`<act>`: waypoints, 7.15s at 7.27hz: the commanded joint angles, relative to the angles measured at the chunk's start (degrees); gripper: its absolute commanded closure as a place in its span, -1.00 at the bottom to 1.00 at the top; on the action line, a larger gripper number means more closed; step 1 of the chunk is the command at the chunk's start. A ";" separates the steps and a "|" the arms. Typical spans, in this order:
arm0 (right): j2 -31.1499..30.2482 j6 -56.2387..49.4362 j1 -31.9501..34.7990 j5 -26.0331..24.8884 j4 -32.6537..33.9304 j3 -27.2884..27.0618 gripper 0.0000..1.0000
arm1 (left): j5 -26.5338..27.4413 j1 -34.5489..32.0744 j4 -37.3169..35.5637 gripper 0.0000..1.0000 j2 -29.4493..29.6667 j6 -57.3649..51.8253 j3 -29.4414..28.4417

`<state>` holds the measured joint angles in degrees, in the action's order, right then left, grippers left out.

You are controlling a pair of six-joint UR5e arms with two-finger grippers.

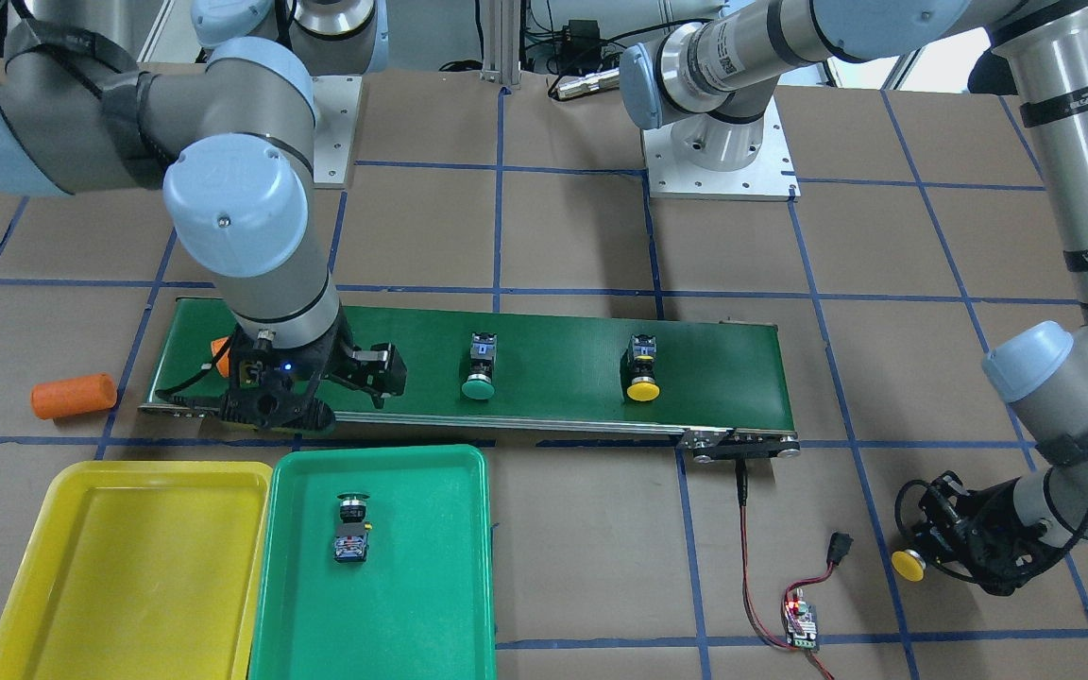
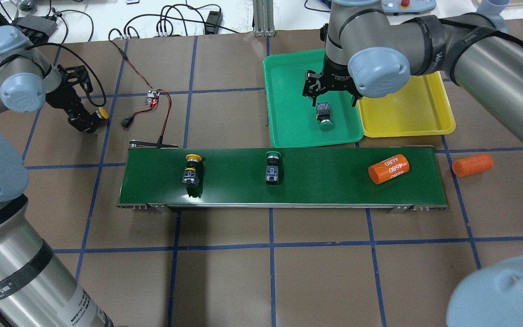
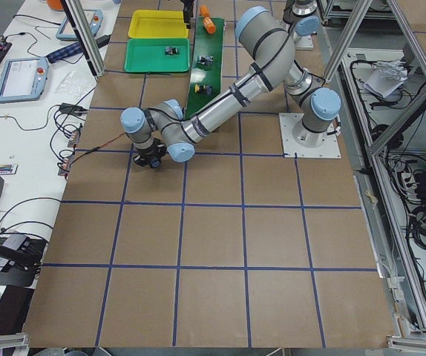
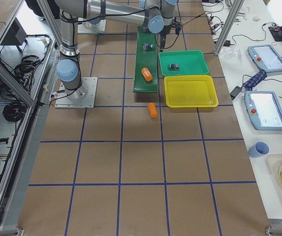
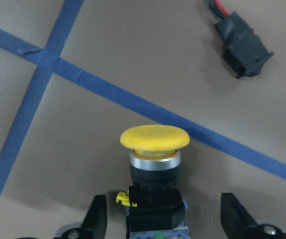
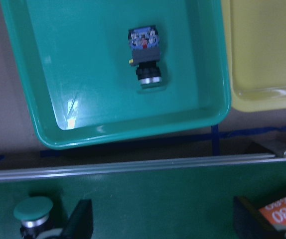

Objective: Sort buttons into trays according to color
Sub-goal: 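Grasp second green button with right gripper while left places yellow button, then lift green button toward green tray while the left gripper rises, then lower the green button into the green tray and open the right gripper, then move the right gripper over the nearer yellow button on the belt, then lower the right gripper and grasp the yellow button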

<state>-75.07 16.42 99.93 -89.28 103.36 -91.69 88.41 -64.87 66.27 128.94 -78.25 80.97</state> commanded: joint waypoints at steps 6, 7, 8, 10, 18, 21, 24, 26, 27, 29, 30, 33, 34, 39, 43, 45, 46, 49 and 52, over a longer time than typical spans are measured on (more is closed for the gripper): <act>3.61 6.88 7.29 2.10 0.61 -4.90 -1.00 | 0.36 -12.10 10.73 1.00 -25.64 68.00 22.52; 3.97 6.79 6.77 2.01 0.61 -5.60 -1.00 | 0.53 -14.56 5.93 1.00 -27.67 71.01 25.87; 4.49 6.79 6.59 2.18 0.78 -5.78 -0.98 | 0.54 -16.85 4.14 1.00 -28.64 73.05 27.99; 6.16 6.87 6.59 1.92 0.79 -5.87 -0.84 | 0.45 -19.41 3.43 1.00 -27.87 75.09 28.54; 2.40 6.17 0.71 2.09 0.52 -2.37 1.00 | 0.71 -22.49 15.14 -1.00 -29.96 71.31 16.46; 9.21 5.91 0.70 1.66 7.69 5.01 1.00 | 5.68 -28.10 19.60 -1.00 -36.72 71.40 14.83; 16.00 3.36 0.70 1.39 14.56 7.40 1.00 | 5.73 -28.39 19.07 -1.00 -39.89 72.01 15.00; 16.80 3.27 0.70 1.39 15.55 6.62 0.78 | 5.81 -28.21 18.98 -1.00 -40.43 72.01 15.18; 17.67 2.58 0.70 1.48 16.42 6.52 0.10 | 5.81 -28.21 18.98 -1.00 -40.35 72.01 15.18; 17.86 -0.07 0.79 1.13 18.63 6.35 -1.00 | 5.72 -27.86 19.68 -1.00 -38.68 72.27 13.70; 17.42 -0.07 0.61 1.04 17.76 6.26 -1.00 | 5.81 -27.68 20.20 -1.00 -39.20 72.28 13.17; 12.61 0.28 -1.13 1.04 14.68 3.81 -1.00 | 5.98 -27.42 21.26 -1.00 -39.90 72.19 13.51; 9.80 0.02 -2.62 1.21 13.72 1.01 -1.00 | 5.72 -27.51 21.18 -1.00 -40.25 72.10 14.12; -4.53 -0.24 -4.84 1.48 3.71 -5.60 -1.00 | 5.72 -27.59 20.82 -1.00 -40.26 72.19 14.30; -12.60 0.19 -4.05 1.31 -2.29 -5.69 -1.00 | 5.90 -27.68 21.35 -1.00 -40.08 72.19 12.81; -15.02 0.63 -4.05 1.48 -8.34 -6.31 -1.00 | 5.46 -27.33 21.53 -1.00 -40.35 71.40 12.46; -14.75 0.63 -3.96 1.74 -8.18 -9.18 -1.00 | 5.89 -27.16 22.14 -1.00 -40.26 71.40 11.50; -13.44 0.90 -0.80 2.35 -1.61 -12.29 -1.00 | 6.25 -27.24 26.07 -1.00 -41.39 72.36 10.18; -6.33 2.30 3.06 1.75 7.00 -12.29 -1.00 | 6.08 -26.98 28.30 -1.00 -42.10 79.39 8.59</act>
<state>-84.15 17.86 101.48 -87.08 106.63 -103.94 94.62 -92.01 94.31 87.13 -0.97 90.04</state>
